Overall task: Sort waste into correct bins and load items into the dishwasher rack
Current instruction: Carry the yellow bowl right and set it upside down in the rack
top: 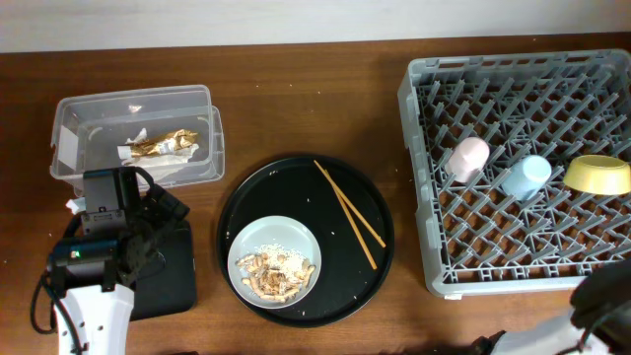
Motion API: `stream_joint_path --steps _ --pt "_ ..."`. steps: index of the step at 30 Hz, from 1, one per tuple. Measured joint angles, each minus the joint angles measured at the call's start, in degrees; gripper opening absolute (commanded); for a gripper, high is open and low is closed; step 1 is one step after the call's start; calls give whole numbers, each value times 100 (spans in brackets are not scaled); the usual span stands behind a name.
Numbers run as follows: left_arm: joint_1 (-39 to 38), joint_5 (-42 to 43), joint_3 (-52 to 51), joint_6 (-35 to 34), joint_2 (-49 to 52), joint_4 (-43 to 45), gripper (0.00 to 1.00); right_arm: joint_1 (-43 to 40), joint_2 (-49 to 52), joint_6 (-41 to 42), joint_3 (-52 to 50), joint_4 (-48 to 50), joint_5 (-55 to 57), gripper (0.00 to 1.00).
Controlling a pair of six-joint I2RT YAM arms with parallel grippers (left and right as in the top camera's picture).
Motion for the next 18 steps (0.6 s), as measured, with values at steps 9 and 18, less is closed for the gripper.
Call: stream_joint_path --steps 9,18 --pt "0 0 0 0 0 -2 99 409 874 192 -2 444 1268 4" --pt "0 0 0 0 0 -2 100 407 990 468 -2 286 1788 4"
